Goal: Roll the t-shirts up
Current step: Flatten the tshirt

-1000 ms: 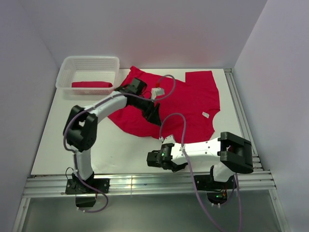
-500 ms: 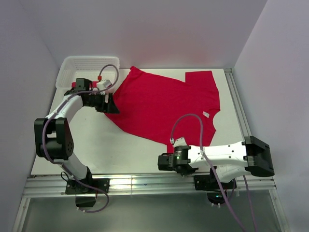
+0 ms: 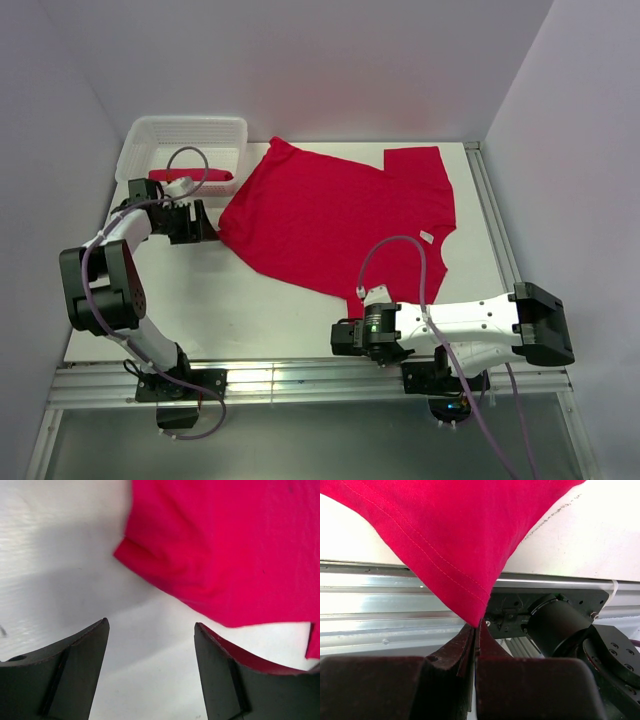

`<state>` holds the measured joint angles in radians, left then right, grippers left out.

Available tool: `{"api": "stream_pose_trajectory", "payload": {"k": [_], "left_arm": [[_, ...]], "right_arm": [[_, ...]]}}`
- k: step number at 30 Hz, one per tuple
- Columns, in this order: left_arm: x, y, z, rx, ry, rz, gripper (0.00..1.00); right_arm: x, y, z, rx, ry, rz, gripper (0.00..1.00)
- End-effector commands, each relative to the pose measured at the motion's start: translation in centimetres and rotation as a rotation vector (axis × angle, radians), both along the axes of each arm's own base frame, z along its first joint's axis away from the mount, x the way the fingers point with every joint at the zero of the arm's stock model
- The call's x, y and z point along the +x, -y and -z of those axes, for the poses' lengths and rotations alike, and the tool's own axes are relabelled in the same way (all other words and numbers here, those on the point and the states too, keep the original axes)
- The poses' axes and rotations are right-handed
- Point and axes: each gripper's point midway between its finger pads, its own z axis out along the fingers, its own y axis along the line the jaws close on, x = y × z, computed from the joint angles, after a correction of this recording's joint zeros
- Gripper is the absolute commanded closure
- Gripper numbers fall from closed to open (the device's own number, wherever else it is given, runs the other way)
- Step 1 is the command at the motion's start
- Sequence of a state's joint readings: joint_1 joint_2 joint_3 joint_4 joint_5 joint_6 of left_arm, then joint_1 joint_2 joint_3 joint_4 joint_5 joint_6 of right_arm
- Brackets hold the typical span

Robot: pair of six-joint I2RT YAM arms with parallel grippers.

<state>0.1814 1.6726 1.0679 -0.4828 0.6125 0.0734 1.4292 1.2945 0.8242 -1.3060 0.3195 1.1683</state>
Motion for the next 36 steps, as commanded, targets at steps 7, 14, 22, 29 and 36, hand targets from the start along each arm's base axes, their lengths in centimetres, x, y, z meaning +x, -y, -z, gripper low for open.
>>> {"api": "stream_pose_trajectory", "payload": {"k": [7, 14, 22, 29, 36], "left_arm": [[3.8, -1.0, 1.2, -0.016, 0.056, -0.141, 0.32], [3.9, -0.6, 2.9, -0.046, 0.040, -0.212, 0.33], [3.9, 1.3, 4.2, -0.006, 0.054, -0.210, 0.36], [3.9, 1.8, 5.3, 0.003, 0.017, -0.195, 0.79], [4.0, -1.3, 1.9, 0.176, 0.124, -0.269, 1.00]], "right_arm": [[0.4, -0.4, -1.5, 0.041, 0.045, 0.019, 1.00], [0.6, -0.7, -1.7, 0.066, 0.058, 0.031, 1.00], [0.9, -1.4, -1.9, 0.077, 0.072, 0.028, 1.00], [0.8, -1.4, -1.9, 0.087, 0.070, 0.032, 1.00], [0.9, -1.7, -1.9, 0.098, 0.075, 0.032, 1.00]]}}
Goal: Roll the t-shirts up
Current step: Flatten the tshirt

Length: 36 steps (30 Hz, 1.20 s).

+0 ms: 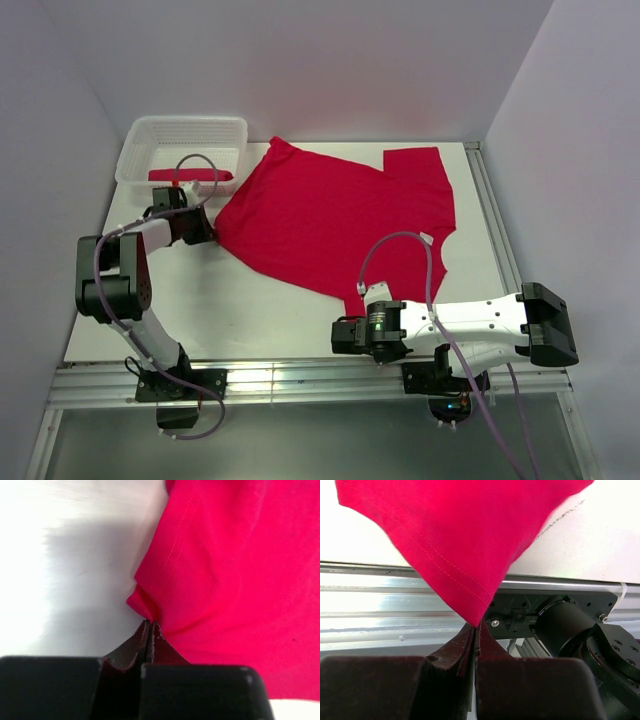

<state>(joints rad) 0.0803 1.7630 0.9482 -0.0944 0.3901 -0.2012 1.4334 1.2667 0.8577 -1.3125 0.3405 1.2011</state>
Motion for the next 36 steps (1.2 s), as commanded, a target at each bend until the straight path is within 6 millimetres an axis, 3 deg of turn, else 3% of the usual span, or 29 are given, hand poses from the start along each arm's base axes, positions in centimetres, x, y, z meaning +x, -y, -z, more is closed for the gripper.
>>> {"api": "stream_pose_trajectory", "payload": {"k": [1, 4, 5, 7, 8, 12, 16, 22, 23, 25, 26, 36], "left_arm": [[0.1, -3.0, -3.0, 0.169, 0.087, -0.073, 1.00], [-0.7, -3.9, -4.3, 0.228, 0.124, -0.077, 0.95], [-0.7, -3.9, -4.6, 0.233, 0.132, -0.066, 0.79], [-0.6, -3.6, -5.3, 0.224, 0.152, -0.049, 0.68], [-0.5, -3.6, -5.7, 0.224, 0.164, -0.048, 0.55], [-0.1, -3.5, -7.7, 0.243, 0.243, -0.025, 0.40], [-0.2, -3.6, -9.3, 0.318, 0.323, 0.058, 0.38], [-1.0, -3.0, -6.2, 0.294, 0.222, 0.117, 0.39], [-1.3, -2.4, -4.5, 0.260, 0.162, 0.140, 0.39], [-0.7, -2.1, -4.0, 0.223, 0.126, 0.143, 0.39], [-0.7, -2.1, -2.7, 0.206, 0.089, 0.145, 0.39], [0.4, -2.0, -0.1, 0.111, 0.023, 0.151, 0.38]], "right_arm": [[0.5, -0.7, -0.9, 0.037, 0.038, 0.011, 1.00], [0.4, -0.6, -0.7, 0.041, 0.037, 0.011, 1.00], [0.4, -0.6, -0.7, 0.043, 0.038, 0.012, 1.00], [0.4, -0.6, -0.6, 0.051, 0.042, 0.012, 1.00], [0.4, -0.5, -0.5, 0.048, 0.040, 0.012, 1.00], [0.4, -0.3, -0.5, 0.056, 0.044, 0.014, 1.00], [0.5, -0.3, -0.9, 0.071, 0.056, 0.020, 1.00], [0.8, -0.6, -1.4, 0.083, 0.069, 0.011, 1.00], [0.9, -0.8, -1.5, 0.083, 0.072, 0.012, 1.00], [0.9, -0.8, -1.6, 0.080, 0.072, 0.012, 1.00], [0.9, -0.8, -1.6, 0.077, 0.071, 0.010, 1.00], [0.9, -1.0, -1.9, 0.090, 0.070, 0.009, 1.00]]}}
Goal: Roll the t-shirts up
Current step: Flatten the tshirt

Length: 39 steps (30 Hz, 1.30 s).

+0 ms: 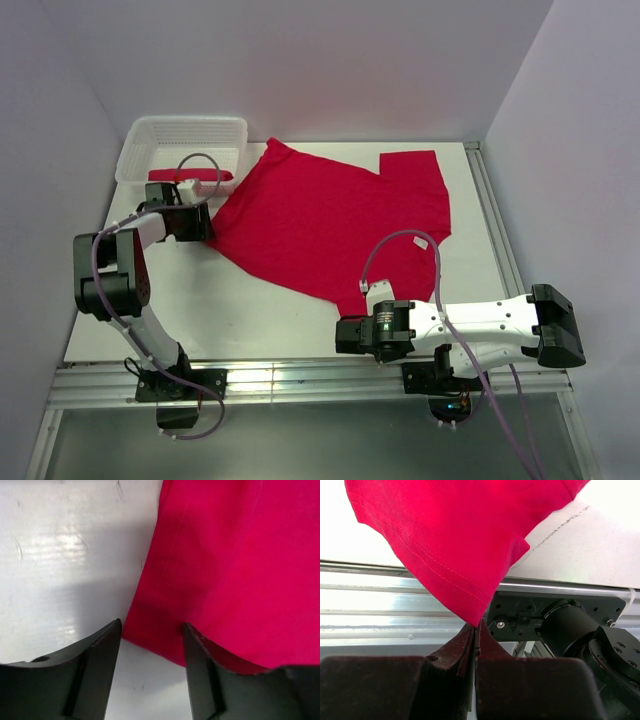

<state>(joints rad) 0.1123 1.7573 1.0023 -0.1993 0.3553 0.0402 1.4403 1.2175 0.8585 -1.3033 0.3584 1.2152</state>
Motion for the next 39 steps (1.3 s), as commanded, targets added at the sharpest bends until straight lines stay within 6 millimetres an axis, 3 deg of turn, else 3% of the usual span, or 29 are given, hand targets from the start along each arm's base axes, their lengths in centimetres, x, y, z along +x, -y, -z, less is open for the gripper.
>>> {"api": "stream_pose_trajectory", "payload": {"k": [1, 2, 3, 6, 9, 12, 15, 17, 18, 19, 20, 21, 22, 23, 24, 27, 31, 35, 39], "left_arm": [[0.4, 0.7, 0.3, -0.053, -0.011, 0.028, 0.43], [0.3, 0.8, 0.6, -0.056, -0.016, 0.035, 0.48], [0.1, 0.9, 0.8, -0.058, -0.021, 0.042, 0.68], [-0.2, 0.2, 1.1, -0.020, -0.032, 0.025, 1.00], [0.0, -1.5, -0.1, 0.075, 0.022, -0.024, 1.00], [0.3, -2.7, -2.7, 0.167, 0.088, -0.065, 1.00], [1.5, -1.8, -5.7, 0.215, 0.146, -0.069, 1.00], [2.0, -0.9, -6.7, 0.238, 0.146, -0.063, 1.00], [3.2, 0.0, -8.2, 0.255, 0.176, -0.061, 0.99], [3.2, 0.4, -7.5, 0.268, 0.143, -0.056, 0.96], [3.6, 1.7, -7.5, 0.272, 0.134, -0.030, 0.85], [4.7, 2.2, -8.6, 0.271, 0.149, -0.028, 0.67], [4.5, 2.7, -7.3, 0.276, 0.092, -0.009, 0.56], [4.7, 3.3, -7.1, 0.273, 0.085, 0.003, 0.40], [5.1, 3.6, -7.3, 0.275, 0.090, 0.011, 0.32], [5.1, 3.6, -7.8, 0.281, 0.123, 0.000, 0.31], [4.0, 4.3, -10.2, 0.249, 0.205, 0.045, 0.31], [1.7, 4.6, -9.7, 0.208, 0.196, 0.134, 0.31], [-0.1, 1.8, -9.7, 0.109, 0.200, 0.174, 0.28]], "right_arm": [[0.6, -0.5, -1.3, 0.028, 0.040, 0.008, 1.00], [0.6, -0.5, -1.3, 0.028, 0.041, 0.008, 1.00], [0.6, -0.5, -1.3, 0.029, 0.042, 0.011, 1.00], [0.6, -0.5, -1.2, 0.034, 0.041, 0.015, 1.00], [0.5, -0.5, -1.2, 0.044, 0.040, 0.020, 1.00], [0.4, -0.3, -1.0, 0.041, 0.036, 0.020, 1.00], [0.5, -0.3, -0.9, 0.041, 0.039, 0.020, 1.00], [0.5, -0.4, -1.0, 0.043, 0.041, 0.017, 1.00], [0.6, -0.4, -1.0, 0.040, 0.045, 0.018, 1.00], [0.6, -0.5, -1.0, 0.040, 0.047, 0.016, 1.00], [0.6, -0.4, -1.0, 0.038, 0.049, 0.020, 1.00], [0.7, -0.4, -1.1, 0.038, 0.050, 0.023, 1.00], [0.7, -0.3, -1.1, 0.039, 0.054, 0.025, 1.00], [0.7, -0.3, -1.2, 0.045, 0.056, 0.028, 1.00], [0.8, -0.4, -1.3, 0.053, 0.060, 0.030, 1.00], [0.9, -0.4, -1.4, 0.068, 0.067, 0.034, 1.00], [1.0, -0.4, -1.5, 0.073, 0.074, 0.032, 1.00], [1.2, -0.5, -1.7, 0.083, 0.084, 0.030, 1.00], [1.3, -0.6, -1.7, 0.099, 0.089, 0.029, 1.00]]}}
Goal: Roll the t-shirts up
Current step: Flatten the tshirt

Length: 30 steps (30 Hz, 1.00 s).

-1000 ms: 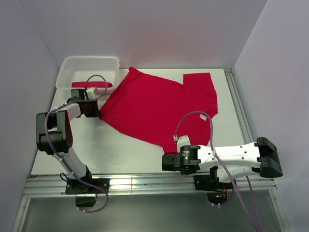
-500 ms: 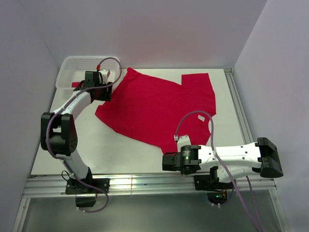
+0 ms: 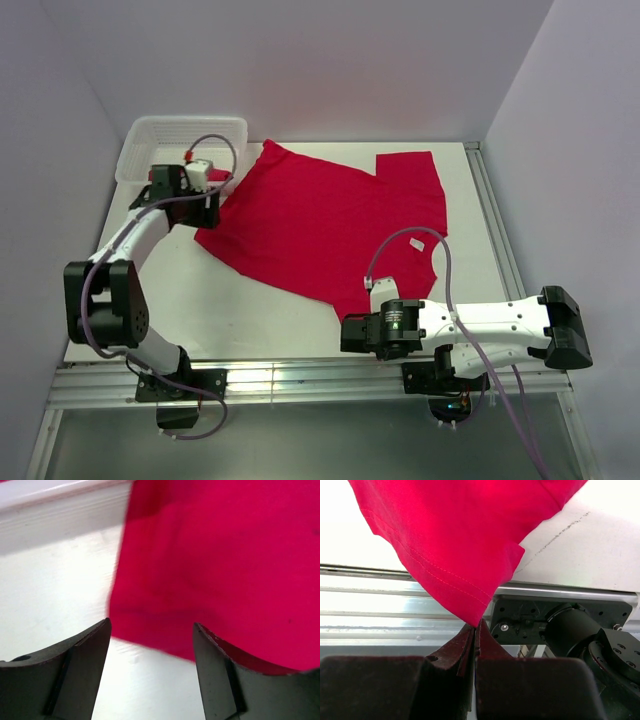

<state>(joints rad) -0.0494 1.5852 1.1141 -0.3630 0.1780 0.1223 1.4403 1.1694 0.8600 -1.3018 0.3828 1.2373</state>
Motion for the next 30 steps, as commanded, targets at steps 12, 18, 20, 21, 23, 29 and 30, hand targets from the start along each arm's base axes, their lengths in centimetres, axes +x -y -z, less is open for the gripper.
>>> {"api": "stream_pose_trajectory", "payload": {"k": [12, 18, 20, 21, 23, 29, 30], "left_arm": [[-2.9, -5.7, 2.8, -0.266, -0.044, 0.112, 0.28], [-2.3, -5.1, 3.3, -0.319, -0.024, 0.150, 0.28], [-1.9, -5.5, 3.8, -0.310, -0.028, 0.131, 0.29], [-1.4, -5.7, 4.0, -0.305, -0.014, 0.126, 0.29], [-1.4, -6.0, 4.4, -0.306, -0.005, 0.125, 0.29], [-1.1, -5.3, 5.3, -0.370, -0.044, 0.146, 0.30], [-1.1, -5.2, 5.1, -0.379, -0.040, 0.152, 0.31]], "right_arm": [[0.9, -0.9, -1.2, 0.051, 0.054, 0.007, 1.00], [0.7, -0.8, -1.1, 0.052, 0.047, 0.015, 1.00], [0.7, -0.8, -1.1, 0.056, 0.046, 0.014, 1.00], [0.7, -0.9, -1.2, 0.064, 0.047, 0.016, 1.00], [0.7, -0.9, -1.1, 0.061, 0.045, 0.014, 1.00], [0.7, -0.8, -1.1, 0.051, 0.045, 0.013, 1.00], [0.7, -0.8, -1.2, 0.054, 0.045, 0.011, 1.00]]}}
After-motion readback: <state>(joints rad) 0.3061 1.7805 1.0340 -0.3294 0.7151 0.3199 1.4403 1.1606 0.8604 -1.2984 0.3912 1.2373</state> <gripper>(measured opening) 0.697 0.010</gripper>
